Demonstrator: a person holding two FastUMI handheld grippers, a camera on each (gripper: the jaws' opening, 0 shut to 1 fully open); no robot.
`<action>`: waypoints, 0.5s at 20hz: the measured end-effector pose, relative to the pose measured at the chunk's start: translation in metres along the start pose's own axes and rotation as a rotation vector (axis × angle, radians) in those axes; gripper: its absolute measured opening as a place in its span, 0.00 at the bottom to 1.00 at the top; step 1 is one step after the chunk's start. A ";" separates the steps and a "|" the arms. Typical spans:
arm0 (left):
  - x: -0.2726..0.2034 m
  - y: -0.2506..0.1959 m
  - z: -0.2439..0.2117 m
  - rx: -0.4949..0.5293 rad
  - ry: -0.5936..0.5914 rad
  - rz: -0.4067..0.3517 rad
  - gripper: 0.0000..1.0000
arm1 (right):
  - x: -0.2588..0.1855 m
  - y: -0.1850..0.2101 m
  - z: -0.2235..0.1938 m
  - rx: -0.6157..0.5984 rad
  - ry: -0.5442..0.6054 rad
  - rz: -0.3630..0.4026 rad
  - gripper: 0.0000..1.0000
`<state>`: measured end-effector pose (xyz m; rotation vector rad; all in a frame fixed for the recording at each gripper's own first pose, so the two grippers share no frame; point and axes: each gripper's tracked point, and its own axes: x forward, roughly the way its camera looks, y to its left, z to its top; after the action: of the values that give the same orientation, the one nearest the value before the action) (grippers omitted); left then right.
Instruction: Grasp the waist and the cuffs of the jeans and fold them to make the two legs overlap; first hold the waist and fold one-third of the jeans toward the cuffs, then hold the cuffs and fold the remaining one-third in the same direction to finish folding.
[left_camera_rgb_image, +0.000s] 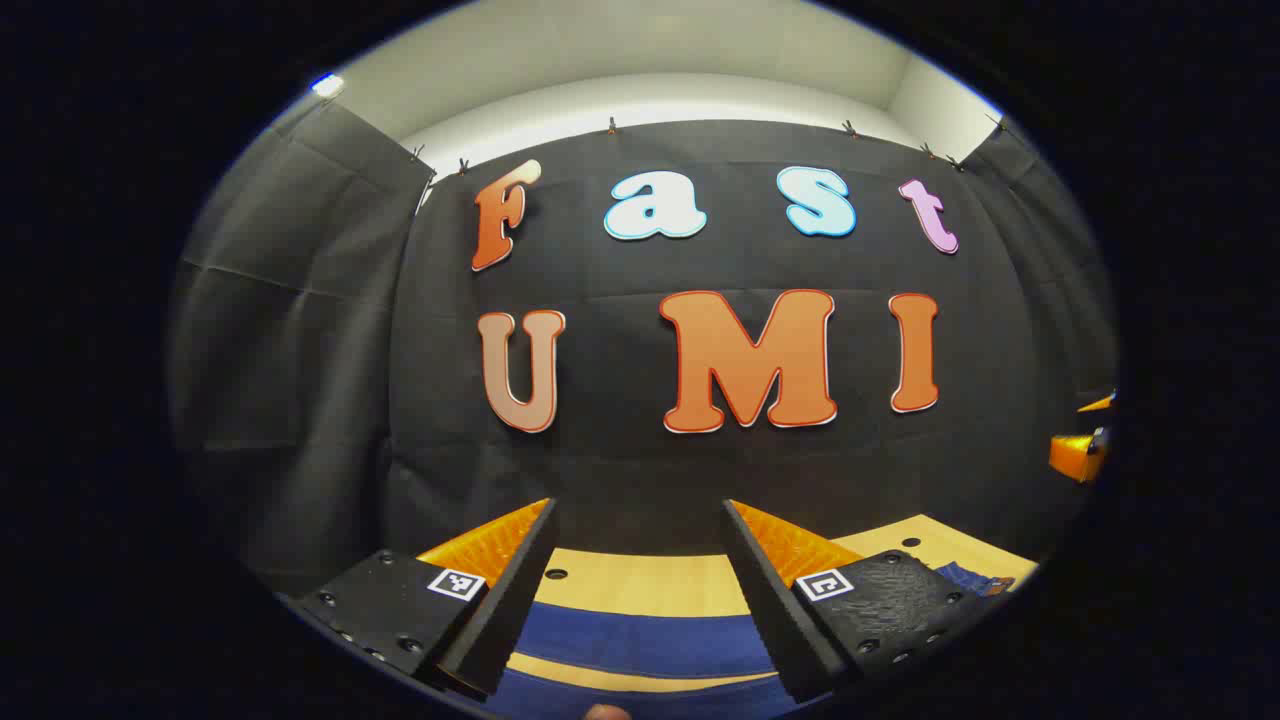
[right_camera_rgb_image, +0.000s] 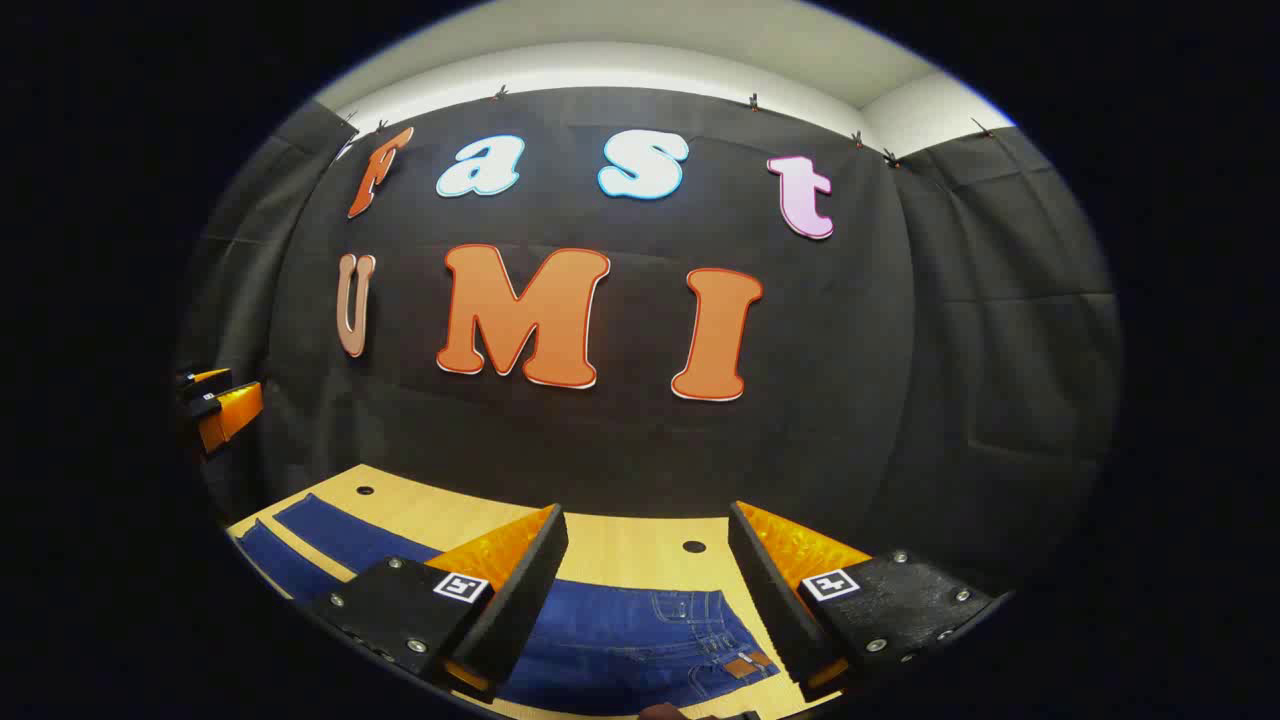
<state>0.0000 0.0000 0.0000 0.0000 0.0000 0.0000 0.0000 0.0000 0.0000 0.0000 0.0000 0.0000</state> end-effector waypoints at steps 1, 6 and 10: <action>0.005 0.005 -0.003 0.004 0.009 0.001 0.96 | -0.004 0.000 -0.002 0.005 0.003 -0.010 0.98; 0.019 0.025 -0.010 0.004 0.037 -0.007 0.97 | 0.004 0.020 0.000 0.005 0.016 -0.024 0.98; 0.025 0.040 -0.016 0.016 0.059 -0.002 0.97 | 0.004 0.026 0.000 -0.003 0.034 -0.033 0.98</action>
<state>0.0246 0.0397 -0.0156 0.0163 0.0594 -0.0017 0.0044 0.0262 0.0000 -0.0032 0.0338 -0.0332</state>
